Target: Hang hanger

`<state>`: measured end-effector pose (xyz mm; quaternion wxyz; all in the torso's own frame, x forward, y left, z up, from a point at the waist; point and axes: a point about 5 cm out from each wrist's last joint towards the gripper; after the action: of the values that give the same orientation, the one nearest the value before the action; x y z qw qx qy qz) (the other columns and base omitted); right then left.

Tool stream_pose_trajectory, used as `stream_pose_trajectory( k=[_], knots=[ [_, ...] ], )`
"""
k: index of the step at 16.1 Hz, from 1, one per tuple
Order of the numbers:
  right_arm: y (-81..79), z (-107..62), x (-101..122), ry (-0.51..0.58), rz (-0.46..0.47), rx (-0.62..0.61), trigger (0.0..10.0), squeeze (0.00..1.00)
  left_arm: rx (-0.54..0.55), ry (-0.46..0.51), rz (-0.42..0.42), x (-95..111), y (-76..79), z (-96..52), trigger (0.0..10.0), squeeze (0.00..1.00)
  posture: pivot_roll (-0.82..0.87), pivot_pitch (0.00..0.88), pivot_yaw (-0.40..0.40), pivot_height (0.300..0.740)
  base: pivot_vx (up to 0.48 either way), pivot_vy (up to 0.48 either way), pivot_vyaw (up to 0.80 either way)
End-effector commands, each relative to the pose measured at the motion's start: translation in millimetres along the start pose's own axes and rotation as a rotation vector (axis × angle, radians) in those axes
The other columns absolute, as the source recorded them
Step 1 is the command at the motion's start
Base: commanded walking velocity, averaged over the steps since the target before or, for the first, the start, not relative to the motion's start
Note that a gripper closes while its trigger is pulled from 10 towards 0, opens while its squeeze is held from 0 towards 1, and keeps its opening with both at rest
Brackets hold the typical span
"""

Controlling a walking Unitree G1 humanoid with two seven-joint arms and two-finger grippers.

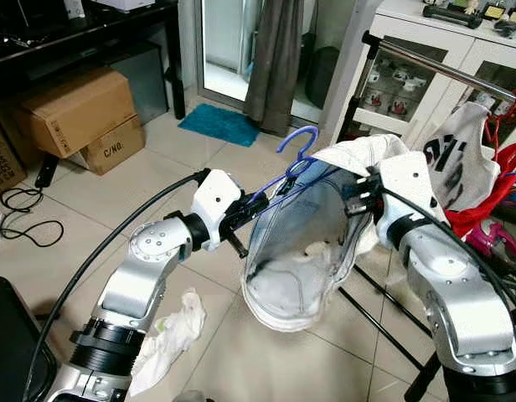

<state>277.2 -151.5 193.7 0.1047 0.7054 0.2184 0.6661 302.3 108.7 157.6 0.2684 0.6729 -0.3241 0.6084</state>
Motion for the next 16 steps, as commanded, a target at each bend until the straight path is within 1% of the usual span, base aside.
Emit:
stream_pose_trajectory(
  k=[1, 4, 5, 6, 8, 10, 11, 13, 15, 16],
  knots=[
    [6.0, 1.4, 0, 0.004, 0.009, -0.028, 0.0, 0.00, -0.022, 0.088, 0.021, 18, 4.5, 1.2, 0.0, 0.00, 0.06, 0.000, -0.078, 0.740, 0.000, 0.000, 0.00],
    [9.9, 3.1, 3, 0.023, 0.046, -0.036, 0.0, 0.00, -0.036, 0.062, 0.019, 13, 6.7, -0.9, 0.0, 0.00, 0.06, 0.000, -0.079, 0.740, 0.000, 0.000, 0.00],
    [12.7, 4.8, 5, 0.030, 0.065, -0.040, 0.0, 0.00, -0.056, 0.045, 0.021, 11, 8.3, -1.9, 0.0, 0.00, 0.06, 0.000, -0.079, 0.740, 0.000, 0.000, 0.00],
    [18.9, 8.6, 8, 0.036, 0.067, -0.045, 0.0, 0.00, -0.104, 0.016, 0.016, 7, 12.3, -5.3, 0.0, 0.00, 0.05, 0.000, -0.079, 0.740, 0.000, 0.000, 0.00],
    [35.4, 18.4, 9, 0.035, 0.068, -0.064, 0.0, 0.00, -0.172, -0.038, 0.013, 1, 17.6, -14.7, 0.0, 0.00, 0.05, 0.000, -0.083, 0.740, 0.000, 0.000, 0.00],
    [52.1, 29.1, 9, 0.028, 0.045, -0.093, 0.0, 0.00, -0.255, -0.096, 0.009, -3, 26.2, -31.1, 0.0, 0.00, 0.06, 0.000, -0.088, 0.740, 0.000, 0.000, 0.00],
    [55.6, 32.6, 9, 0.026, 0.039, -0.097, 0.0, 0.00, -0.273, -0.106, 0.006, -4, 28.7, -35.6, 0.0, 0.00, 0.06, 0.000, -0.090, 0.740, 0.000, 0.000, 0.00],
    [64.4, 43.6, 8, 0.009, 0.013, -0.088, 0.0, 0.00, -0.273, -0.112, 0.009, -2, 32.9, -46.5, 0.0, 0.00, 0.07, 0.000, -0.111, 0.740, 0.000, 0.000, 0.00],
    [71.2, 51.9, -5, -0.037, 0.004, -0.080, 0.0, 0.00, -0.260, -0.114, 0.012, 2, 34.9, -56.8, 0.0, 0.00, 0.08, 0.000, -0.120, 0.740, 0.000, 0.000, 0.00],
    [71.2, 51.9, -5, -0.037, 0.004, -0.080, 0.0, 0.00, -0.260, -0.114, 0.012, 2, 34.9, -56.8, 0.0, 0.00, 0.08, 0.000, -0.120, 0.740, 0.000, 0.000, 0.00]
  ],
)
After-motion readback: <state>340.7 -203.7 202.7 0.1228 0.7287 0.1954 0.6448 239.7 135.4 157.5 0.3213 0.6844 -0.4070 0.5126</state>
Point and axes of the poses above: a point about 5 cm out from each wrist's last joint towards the gripper, its own z axis pointing out of the wrist towards the gripper, its own x axis along the axis of the wrist's last joint, y = z × x, and after that the axes turned 11 degrees about -z, right-handed
